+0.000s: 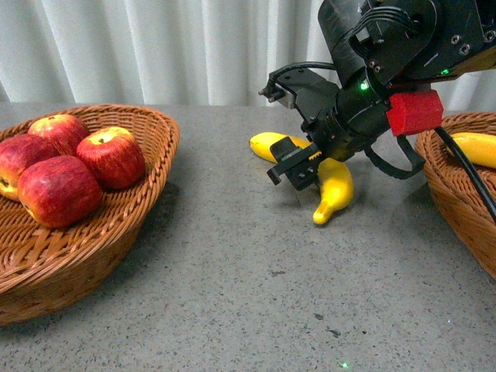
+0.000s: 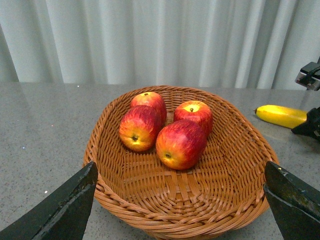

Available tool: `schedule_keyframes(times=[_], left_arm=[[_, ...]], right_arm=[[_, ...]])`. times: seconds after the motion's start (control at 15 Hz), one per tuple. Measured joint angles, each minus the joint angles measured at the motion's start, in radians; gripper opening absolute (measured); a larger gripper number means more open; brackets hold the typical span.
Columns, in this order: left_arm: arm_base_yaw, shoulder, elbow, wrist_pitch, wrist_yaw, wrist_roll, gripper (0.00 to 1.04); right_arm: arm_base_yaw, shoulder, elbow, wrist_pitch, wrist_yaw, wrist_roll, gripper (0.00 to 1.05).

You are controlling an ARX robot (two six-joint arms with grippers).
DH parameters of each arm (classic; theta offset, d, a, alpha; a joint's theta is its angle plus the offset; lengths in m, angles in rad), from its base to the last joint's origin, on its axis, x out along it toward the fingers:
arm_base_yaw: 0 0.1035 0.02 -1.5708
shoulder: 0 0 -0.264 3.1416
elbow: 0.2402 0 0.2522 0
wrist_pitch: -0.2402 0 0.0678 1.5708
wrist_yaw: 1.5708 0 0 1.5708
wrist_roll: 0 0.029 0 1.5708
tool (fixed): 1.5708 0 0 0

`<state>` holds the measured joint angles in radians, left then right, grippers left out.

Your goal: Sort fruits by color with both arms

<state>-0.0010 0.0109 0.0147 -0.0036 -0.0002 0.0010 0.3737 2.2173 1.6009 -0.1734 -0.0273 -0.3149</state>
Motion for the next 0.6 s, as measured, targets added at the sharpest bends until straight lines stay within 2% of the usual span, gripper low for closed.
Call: schedule_keyframes(times=[0.13, 0.4, 0.6], left_arm=[[0.000, 0.000, 0.000, 0.000, 0.000, 0.000, 0.98], [0.000, 0.000, 0.000, 0.000, 0.000, 0.000, 0.98], [0.000, 0.000, 0.000, 0.000, 0.000, 0.000, 0.98]], right_arm=[[0.001, 0.000, -0.014, 0.062, -0.010, 0.013, 0.38], [-0.011, -0.077, -0.093, 0.256, -0.105, 0.163, 0.36], [-0.077, -0.281, -0.236, 0.357, -0.189, 0.264, 0.35]])
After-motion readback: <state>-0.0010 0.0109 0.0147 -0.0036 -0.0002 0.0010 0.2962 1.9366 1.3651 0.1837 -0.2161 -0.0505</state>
